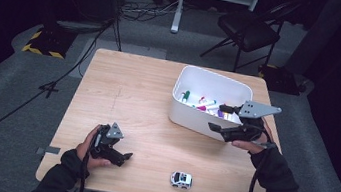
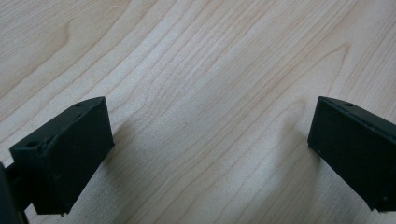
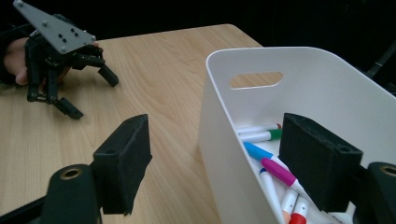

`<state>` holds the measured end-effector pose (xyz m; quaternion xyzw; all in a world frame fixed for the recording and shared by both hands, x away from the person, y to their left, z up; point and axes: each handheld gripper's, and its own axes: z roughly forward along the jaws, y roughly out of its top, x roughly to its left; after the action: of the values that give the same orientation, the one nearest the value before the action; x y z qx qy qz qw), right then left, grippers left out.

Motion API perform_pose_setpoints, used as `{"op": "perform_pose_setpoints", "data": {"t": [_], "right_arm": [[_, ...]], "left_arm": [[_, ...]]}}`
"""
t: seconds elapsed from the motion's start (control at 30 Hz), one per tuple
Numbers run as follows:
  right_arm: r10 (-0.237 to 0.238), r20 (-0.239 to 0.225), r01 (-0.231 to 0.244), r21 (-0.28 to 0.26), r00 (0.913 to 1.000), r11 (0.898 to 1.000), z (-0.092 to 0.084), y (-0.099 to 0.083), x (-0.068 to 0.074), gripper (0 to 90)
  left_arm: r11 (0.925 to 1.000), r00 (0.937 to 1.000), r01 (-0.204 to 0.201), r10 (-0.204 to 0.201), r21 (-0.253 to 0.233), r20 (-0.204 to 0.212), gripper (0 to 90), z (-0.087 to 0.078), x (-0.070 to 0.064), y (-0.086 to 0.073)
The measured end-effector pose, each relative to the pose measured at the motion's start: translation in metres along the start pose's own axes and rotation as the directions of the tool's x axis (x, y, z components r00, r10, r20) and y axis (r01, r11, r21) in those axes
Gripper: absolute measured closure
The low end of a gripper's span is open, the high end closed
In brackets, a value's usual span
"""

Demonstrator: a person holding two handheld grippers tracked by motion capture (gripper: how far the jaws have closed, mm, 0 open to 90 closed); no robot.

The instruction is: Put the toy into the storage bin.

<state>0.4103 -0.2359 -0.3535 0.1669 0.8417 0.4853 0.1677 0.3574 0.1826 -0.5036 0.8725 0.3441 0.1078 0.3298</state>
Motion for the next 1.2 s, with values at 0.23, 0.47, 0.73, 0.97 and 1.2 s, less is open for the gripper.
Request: {"op": "perform_pose_setpoints", "data": {"t": [0.23, 0.47, 0.73, 0.97, 1.2], "right_arm": [[-0.01, -0.061, 0.01, 0.002, 0.9981, 1.0, 0.005, -0.021, 0.02, 25.5], [0.003, -0.105, 0.001, 0.035, 0.9945, 0.999, 0.016, -0.048, 0.035, 25.2], [-0.004, -0.181, 0.022, 0.095, 0.9835, 0.995, 0.03, -0.073, 0.059, 25.2], [0.015, -0.274, 0.018, 0.117, 0.9617, 0.993, 0.037, -0.091, 0.08, 25.0], [0.011, -0.338, 0.038, 0.137, 0.9411, 0.99, 0.048, -0.107, 0.099, 25.0]], "left_arm": [[1.0, 1.0, -0.001, 0.001, 0.0, -0.002, 0.2, 0.0, 0.0, 0.0], [1.0, 1.0, -0.001, 0.001, 0.0, -0.001, 0.2, 0.0, 0.0, 0.0], [1.0, 1.0, 0.0, 0.0, 0.0, 0.0, 0.2, 0.0, 0.0, 0.0], [1.0, 1.0, 0.0, 0.0, 0.0, 0.0, 0.2, 0.0, 0.0, 0.0], [1.0, 1.0, -0.002, 0.002, 0.002, -0.001, 0.2, 0.0, 0.0, 0.0]]}}
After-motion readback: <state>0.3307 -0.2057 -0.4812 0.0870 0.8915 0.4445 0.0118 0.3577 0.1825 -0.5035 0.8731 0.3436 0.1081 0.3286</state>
